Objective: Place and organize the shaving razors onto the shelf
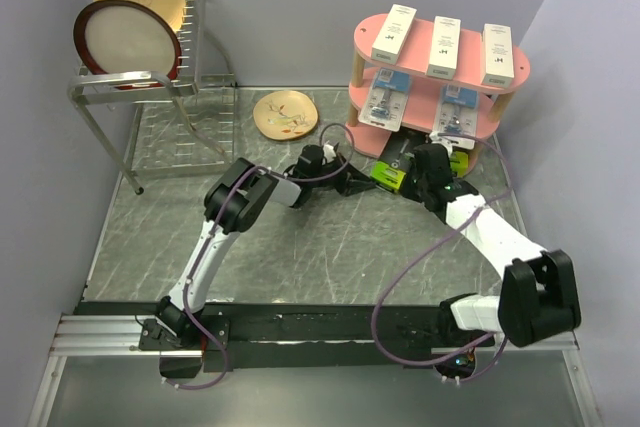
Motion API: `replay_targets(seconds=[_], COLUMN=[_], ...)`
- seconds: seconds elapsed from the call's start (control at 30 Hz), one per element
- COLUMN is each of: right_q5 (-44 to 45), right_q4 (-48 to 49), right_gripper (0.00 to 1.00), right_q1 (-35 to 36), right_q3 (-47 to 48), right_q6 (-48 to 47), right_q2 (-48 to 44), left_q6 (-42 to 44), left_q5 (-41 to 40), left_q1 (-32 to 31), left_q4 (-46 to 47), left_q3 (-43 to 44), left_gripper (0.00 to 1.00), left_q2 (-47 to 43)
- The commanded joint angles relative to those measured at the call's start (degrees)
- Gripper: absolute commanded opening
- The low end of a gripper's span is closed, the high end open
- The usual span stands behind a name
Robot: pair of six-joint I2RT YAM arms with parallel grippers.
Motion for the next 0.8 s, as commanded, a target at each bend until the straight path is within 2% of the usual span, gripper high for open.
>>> replay_targets(seconds=[0.0, 0.23, 0.37, 0.57, 0.7, 0.77], right_q5=[-0.50, 2.58, 2.84, 3.98, 5.04, 4.34], right_q4=[-4.64, -7.10, -4.30, -5.17, -6.83, -8.06], right_gripper=[0.00, 0.00, 0.00, 0.00, 0.00, 0.00], right_q1=[-0.85, -1.82, -1.82, -1.73, -2.26, -2.35], right_q3=[1.95, 1.51, -2.25, -3.41, -2.45, -1.74], right_q6=[-4.31, -7.13, -11.42, -15.13, -15.13, -15.39], right_q2=[-6.42, -12.49, -15.04, -16.45, -16.72, -16.80], left_q6=[-2.35, -2.70, -2.71, -1.13, -2.61, -4.02], left_q5=[0.32, -0.82, -1.44, -3.37, -3.20, -1.71], left_q1=[-2.71, -2.80, -2.71, -2.71, -2.53, -2.27], left_q4=[2.50, 0.03, -0.93, -3.39, -1.91, 1.08], left_q3=[6.83, 11.50, 12.73, 19.14, 17.67, 12.94], left_gripper=[0.01, 0.02, 0.03, 0.06, 0.09, 0.14], left_q2=[2.83, 3.53, 3.18, 5.73, 5.82, 4.50])
